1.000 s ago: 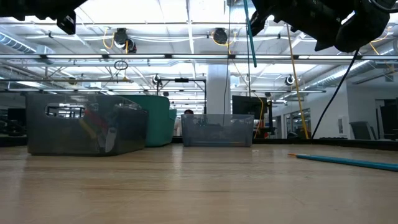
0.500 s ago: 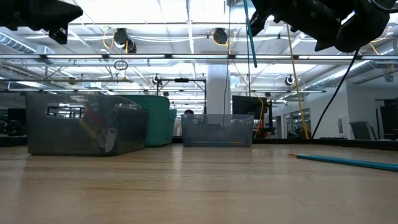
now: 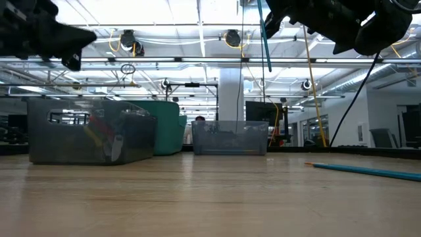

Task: Pick & Place Paint Supplies
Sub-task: Put the blue paintbrush into the top black bin

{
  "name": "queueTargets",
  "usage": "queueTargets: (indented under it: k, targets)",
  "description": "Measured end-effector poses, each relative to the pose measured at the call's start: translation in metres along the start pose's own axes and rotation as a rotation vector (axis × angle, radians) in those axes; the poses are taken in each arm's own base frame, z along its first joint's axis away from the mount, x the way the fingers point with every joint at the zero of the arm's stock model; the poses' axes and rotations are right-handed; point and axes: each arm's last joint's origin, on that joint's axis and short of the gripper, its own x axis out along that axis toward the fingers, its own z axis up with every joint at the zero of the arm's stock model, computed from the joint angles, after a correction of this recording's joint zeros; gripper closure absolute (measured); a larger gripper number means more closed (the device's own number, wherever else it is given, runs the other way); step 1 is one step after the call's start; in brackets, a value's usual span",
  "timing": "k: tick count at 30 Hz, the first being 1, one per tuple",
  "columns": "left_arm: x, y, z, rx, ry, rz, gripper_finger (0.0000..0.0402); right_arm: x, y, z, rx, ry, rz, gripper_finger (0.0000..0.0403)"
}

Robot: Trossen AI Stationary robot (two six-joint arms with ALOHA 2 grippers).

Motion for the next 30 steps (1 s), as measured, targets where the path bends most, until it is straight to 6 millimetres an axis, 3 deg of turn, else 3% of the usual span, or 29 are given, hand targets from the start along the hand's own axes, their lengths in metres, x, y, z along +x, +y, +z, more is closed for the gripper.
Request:
queueTargets:
  k: [4, 17, 30]
  targets:
    - [0.003, 0.001, -0.017, -0.023, 0.014, -0.031, 0.0369, 0.000, 0.000, 0.000, 0.001, 0.001, 0.000, 0.0403]
    - [0.003, 0.001, -0.018, 0.024, 0.036, -0.076, 0.0369, -0.001, -0.002, 0.000, -0.003, 0.004, -0.009, 0.0403]
    - [0.002, 0.001, -0.022, 0.097, 0.075, -0.069, 0.0369, -0.001, -0.008, -0.005, -0.048, 0.029, -0.200, 0.0403]
